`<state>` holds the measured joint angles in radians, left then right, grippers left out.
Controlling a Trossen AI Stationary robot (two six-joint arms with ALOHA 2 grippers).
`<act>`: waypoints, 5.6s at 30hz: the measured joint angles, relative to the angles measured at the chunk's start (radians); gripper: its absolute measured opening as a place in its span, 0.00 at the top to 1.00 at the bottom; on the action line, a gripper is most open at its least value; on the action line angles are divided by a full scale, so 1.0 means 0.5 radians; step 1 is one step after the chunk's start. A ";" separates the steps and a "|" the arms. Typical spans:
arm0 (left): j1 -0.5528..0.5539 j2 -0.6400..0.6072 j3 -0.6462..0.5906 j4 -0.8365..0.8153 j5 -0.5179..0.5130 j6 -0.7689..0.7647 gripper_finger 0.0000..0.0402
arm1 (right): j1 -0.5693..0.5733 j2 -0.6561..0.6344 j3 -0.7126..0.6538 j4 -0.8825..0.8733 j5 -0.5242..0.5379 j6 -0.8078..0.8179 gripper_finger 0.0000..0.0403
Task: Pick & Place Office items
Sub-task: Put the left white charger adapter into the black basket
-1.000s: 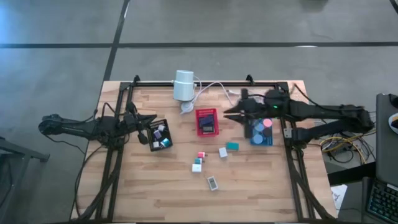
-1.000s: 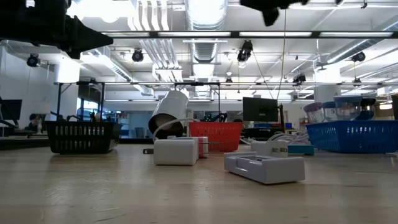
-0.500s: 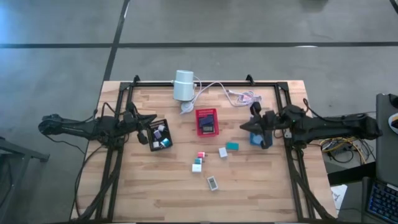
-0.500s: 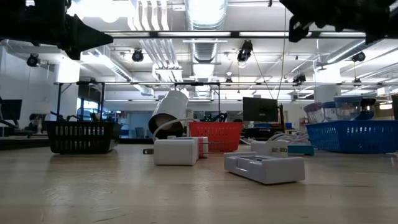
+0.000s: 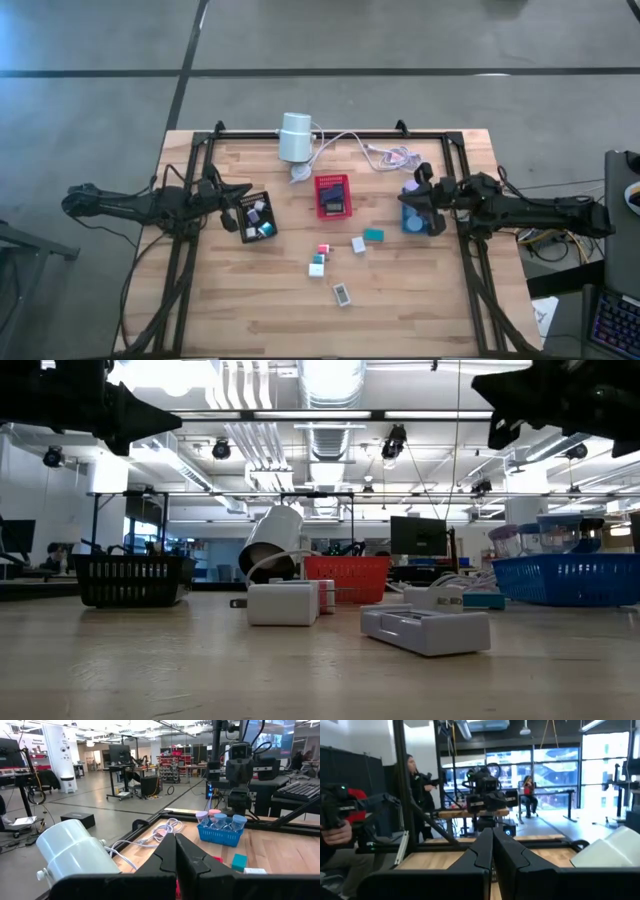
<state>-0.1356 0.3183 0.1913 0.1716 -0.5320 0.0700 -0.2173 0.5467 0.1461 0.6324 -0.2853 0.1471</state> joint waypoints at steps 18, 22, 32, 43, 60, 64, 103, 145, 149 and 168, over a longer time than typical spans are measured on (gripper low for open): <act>0.000 0.010 -0.001 0.038 -0.113 0.003 1.00 | 0.002 -0.279 -0.275 0.017 0.206 -0.064 0.98; 0.000 0.040 -0.002 0.044 -0.113 0.002 1.00 | 0.002 -0.258 -0.275 -0.048 0.206 -0.145 0.98; 0.000 0.079 0.014 0.096 -0.084 0.186 1.00 | 0.002 -0.185 -0.275 -0.016 0.184 -0.363 0.98; 0.002 0.096 -0.002 0.084 -0.065 0.015 1.00 | 0.002 -0.186 -0.274 0.078 0.030 -0.308 0.98; 0.002 0.163 -0.002 0.091 -0.059 0.151 1.00 | 0.002 -0.186 -0.274 0.209 0.032 -0.237 0.98; 0.002 0.209 0.005 0.120 0.012 0.091 1.00 | 0.002 -0.186 -0.274 0.209 0.041 -0.230 0.98; -0.457 2.851 1.544 -0.352 0.782 -0.882 0.41 | 0.002 -0.189 -0.273 0.288 0.249 -0.017 0.98; -0.507 2.954 1.540 -0.609 0.660 -1.026 0.23 | 0.002 -0.183 -0.273 0.358 0.240 0.208 0.98; -0.507 2.954 1.540 -0.608 0.651 -1.026 0.23 | 0.002 -0.183 -0.273 0.357 0.240 0.208 0.98; -0.502 3.135 1.505 -0.438 0.600 -1.032 0.23 | 0.003 -0.183 -0.273 0.312 0.242 0.170 0.98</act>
<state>-0.3866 1.8857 0.9440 -0.0475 -0.2321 -0.4458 -0.2157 0.4553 0.0093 0.7882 -0.1645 0.2321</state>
